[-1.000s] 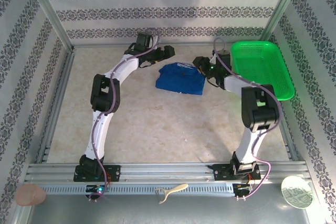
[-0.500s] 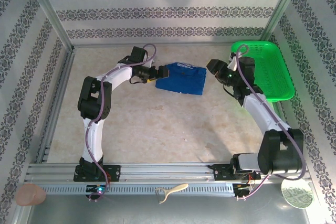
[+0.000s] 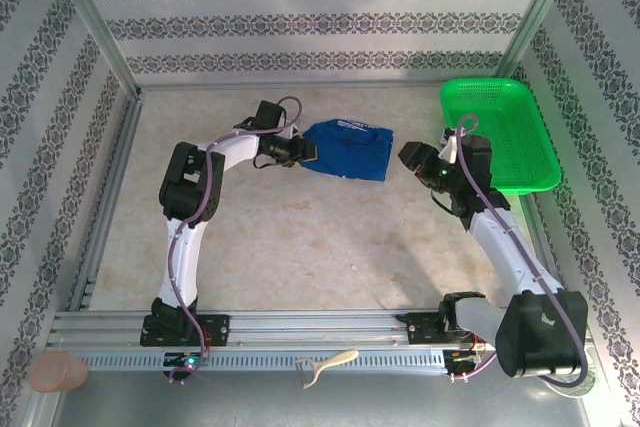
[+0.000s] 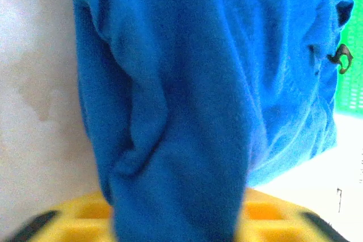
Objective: Fold the inside-out t-shirt
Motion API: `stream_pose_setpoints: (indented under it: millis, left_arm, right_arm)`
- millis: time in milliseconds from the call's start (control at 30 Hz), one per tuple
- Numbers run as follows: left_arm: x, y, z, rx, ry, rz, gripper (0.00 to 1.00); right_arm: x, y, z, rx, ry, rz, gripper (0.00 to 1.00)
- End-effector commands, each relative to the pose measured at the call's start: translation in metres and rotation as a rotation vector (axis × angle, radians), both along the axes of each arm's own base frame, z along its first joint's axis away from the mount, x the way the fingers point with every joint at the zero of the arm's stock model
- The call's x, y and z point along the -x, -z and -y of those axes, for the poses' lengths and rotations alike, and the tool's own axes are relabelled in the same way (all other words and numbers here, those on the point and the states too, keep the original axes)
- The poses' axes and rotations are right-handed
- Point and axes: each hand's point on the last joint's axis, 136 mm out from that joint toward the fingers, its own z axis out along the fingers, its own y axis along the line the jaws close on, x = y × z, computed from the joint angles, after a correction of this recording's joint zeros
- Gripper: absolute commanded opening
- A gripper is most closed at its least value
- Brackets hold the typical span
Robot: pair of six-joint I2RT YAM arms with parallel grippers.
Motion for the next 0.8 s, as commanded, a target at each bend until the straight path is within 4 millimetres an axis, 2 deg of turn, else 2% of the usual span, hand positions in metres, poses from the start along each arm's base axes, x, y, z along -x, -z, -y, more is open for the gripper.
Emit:
stream_pose_setpoints:
  millis: [0, 133, 367, 500, 533, 567, 600, 633, 700, 733, 767]
  left_arm:
    - [-0.017, -0.004, -0.016, 0.02, -0.116, 0.028, 0.13]
    - [-0.024, -0.011, -0.077, 0.004, -0.266, 0.041, 0.1]
    - [0.0, -0.017, -0.196, -0.123, -0.347, 0.028, 0.07]
    - [0.004, -0.031, -0.276, -0.185, -0.471, 0.035, 0.07]
    - [0.004, -0.037, -0.29, -0.189, -0.501, 0.043, 0.1]
    - [0.003, -0.044, -0.302, -0.196, -0.528, 0.055, 0.22]
    - [0.003, -0.051, -0.311, -0.21, -0.548, 0.067, 0.44]
    - [0.003, -0.058, -0.317, -0.225, -0.561, 0.077, 0.61]
    - [0.007, -0.07, -0.326, -0.275, -0.588, 0.097, 0.98]
    - [0.01, -0.073, -0.33, -0.302, -0.609, 0.105, 1.0]
    - [0.014, -0.079, -0.337, -0.339, -0.639, 0.119, 1.0]
  right_arm:
    - [0.009, 0.004, 0.009, 0.03, 0.022, -0.007, 0.54]
    - [0.015, 0.008, 0.017, 0.05, 0.038, -0.021, 0.56]
    - [0.019, 0.026, 0.035, 0.107, 0.063, -0.056, 0.63]
    - [0.019, 0.035, 0.048, 0.141, 0.096, -0.072, 0.69]
    - [0.019, 0.037, 0.051, 0.149, 0.104, -0.076, 0.7]
    - [0.018, 0.038, 0.055, 0.158, 0.112, -0.079, 0.72]
    - [0.018, 0.041, 0.059, 0.17, 0.122, -0.084, 0.75]
    - [0.017, 0.043, 0.063, 0.181, 0.134, -0.09, 0.78]
    - [0.016, 0.047, 0.073, 0.22, 0.167, -0.099, 0.94]
    - [0.016, 0.049, 0.078, 0.246, 0.184, -0.108, 0.98]
    - [0.016, 0.05, 0.085, 0.283, 0.209, -0.115, 0.98]
